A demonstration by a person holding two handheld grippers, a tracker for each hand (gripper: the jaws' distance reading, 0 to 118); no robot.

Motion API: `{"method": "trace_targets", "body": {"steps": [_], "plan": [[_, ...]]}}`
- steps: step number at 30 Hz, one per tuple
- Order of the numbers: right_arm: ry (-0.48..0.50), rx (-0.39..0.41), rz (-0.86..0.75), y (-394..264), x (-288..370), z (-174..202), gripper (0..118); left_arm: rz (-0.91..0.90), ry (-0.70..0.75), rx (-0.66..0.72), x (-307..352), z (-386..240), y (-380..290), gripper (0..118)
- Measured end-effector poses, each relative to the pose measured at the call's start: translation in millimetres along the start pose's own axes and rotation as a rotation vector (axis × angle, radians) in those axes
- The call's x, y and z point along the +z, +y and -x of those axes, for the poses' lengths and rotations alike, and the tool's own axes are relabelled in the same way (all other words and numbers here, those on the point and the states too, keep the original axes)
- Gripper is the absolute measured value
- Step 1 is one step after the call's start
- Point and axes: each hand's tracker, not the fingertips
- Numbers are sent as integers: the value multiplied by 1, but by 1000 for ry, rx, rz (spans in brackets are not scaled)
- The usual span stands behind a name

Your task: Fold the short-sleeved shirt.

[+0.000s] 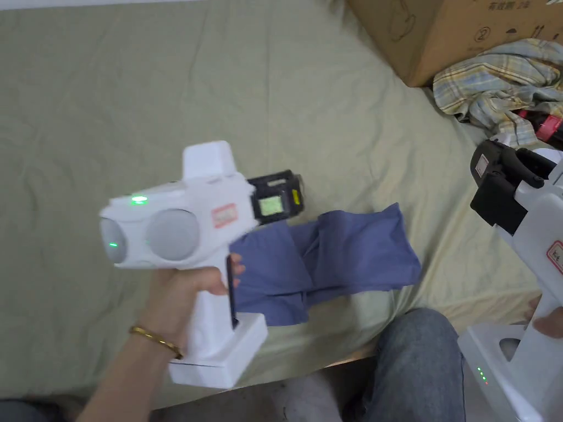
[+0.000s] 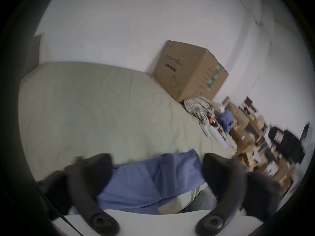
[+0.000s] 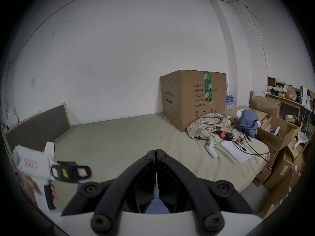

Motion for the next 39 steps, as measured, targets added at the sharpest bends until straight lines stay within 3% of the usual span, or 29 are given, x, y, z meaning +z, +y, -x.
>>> {"method": "trace_targets", "body": {"steps": [4, 11, 17, 21, 22, 24, 25, 27, 29, 32, 36, 39], "plan": [[37, 5, 9, -2, -8, 15, 0, 52, 89, 57, 17, 69, 4, 118], [89, 36, 39, -4, -18, 36, 0, 235, -25, 359, 15, 169, -39, 118], [95, 91, 47, -2, -20, 44, 0, 284, -112, 616, -6, 199, -76, 115], [86, 95, 58, -2, -21, 42, 0, 246, -136, 625, -11, 195, -76, 115], [82, 90, 62, -3, -21, 41, 0, 253, -141, 633, -14, 193, -73, 111], [77, 82, 71, -3, -22, 40, 0, 258, -171, 635, -20, 192, -71, 76], [72, 81, 74, -4, -22, 39, 0, 261, -174, 637, -23, 192, -70, 65], [67, 81, 80, -5, -23, 38, 0, 312, -114, 645, -33, 188, -72, 60], [61, 81, 86, -6, -23, 37, 0, 312, -114, 591, -37, 183, -76, 47], [53, 79, 89, -6, -22, 35, 0, 352, -3, 589, -37, 177, -70, 19], [54, 77, 92, -6, -23, 35, 0, 361, 47, 552, -26, 158, -52, 8], [49, 76, 81, -5, -21, 35, 0, 338, -3, 529, -5, 155, -36, 5]]}}
